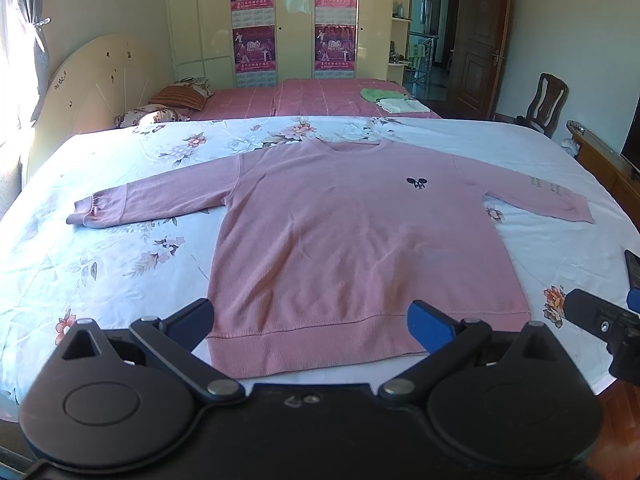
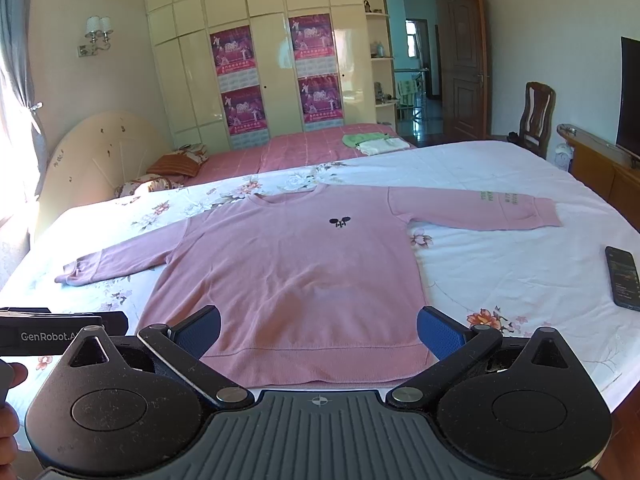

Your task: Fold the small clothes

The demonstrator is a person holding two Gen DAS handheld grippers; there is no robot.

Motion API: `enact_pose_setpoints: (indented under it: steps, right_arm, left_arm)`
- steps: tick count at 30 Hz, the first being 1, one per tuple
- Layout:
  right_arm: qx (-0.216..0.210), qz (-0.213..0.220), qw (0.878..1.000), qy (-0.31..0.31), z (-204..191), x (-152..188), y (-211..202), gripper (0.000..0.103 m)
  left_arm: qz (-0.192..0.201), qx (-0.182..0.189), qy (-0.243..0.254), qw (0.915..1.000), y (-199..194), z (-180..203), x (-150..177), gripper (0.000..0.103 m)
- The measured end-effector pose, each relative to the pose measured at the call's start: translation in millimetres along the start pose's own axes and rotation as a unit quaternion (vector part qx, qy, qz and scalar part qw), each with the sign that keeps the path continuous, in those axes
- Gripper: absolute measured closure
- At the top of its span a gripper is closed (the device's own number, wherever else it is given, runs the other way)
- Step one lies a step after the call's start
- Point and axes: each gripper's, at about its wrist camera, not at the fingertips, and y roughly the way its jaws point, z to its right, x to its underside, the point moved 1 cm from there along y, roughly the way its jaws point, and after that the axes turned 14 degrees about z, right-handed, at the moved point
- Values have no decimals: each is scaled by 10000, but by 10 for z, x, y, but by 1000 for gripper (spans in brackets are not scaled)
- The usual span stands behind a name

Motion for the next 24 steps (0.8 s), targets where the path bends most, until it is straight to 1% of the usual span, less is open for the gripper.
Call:
enact_pose_setpoints:
  steps: [8, 17, 24]
  right_arm:
    - [20, -4, 10000, 14, -6, -19, 72, 0]
    - [155, -20, 9999, 2, -16, -27, 293, 0]
    - [370, 106, 9993, -7, 95, -85, 584, 0]
  left_arm:
    - [-17, 10, 1, 10000, 38, -22, -14, 0]
    - [-59, -28, 56, 10000, 333, -110, -117, 0]
    - [-203, -21, 37, 9998, 707, -153, -204, 0]
